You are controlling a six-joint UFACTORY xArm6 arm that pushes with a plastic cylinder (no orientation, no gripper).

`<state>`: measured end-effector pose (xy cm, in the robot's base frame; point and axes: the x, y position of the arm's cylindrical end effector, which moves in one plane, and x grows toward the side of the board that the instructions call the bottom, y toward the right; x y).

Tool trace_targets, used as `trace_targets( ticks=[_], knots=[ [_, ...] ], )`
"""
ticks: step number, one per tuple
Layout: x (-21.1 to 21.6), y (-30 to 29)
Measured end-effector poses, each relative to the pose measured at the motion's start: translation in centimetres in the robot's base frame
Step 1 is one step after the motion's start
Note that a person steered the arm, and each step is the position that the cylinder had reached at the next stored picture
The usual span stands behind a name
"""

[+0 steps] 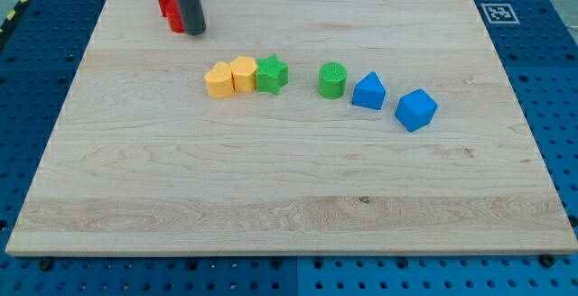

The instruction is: Push yellow hexagon up a bit

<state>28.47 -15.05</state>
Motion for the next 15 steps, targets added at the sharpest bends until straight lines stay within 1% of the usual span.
trace_targets(
  ticks=[2, 3, 5, 6, 7, 10, 11, 12, 13, 14, 15],
  knots=[
    [-1.0, -0.4],
    [0.0, -0.3],
    [12.0, -1.0],
    [19.0, 0.8],
    [23.0, 2.6],
    [23.2, 2.6],
    [23.5, 3.8],
    [21.5, 5.9],
    [17.9, 6.5],
    [13.4, 6.5],
    [10.3, 8.2]
  ],
)
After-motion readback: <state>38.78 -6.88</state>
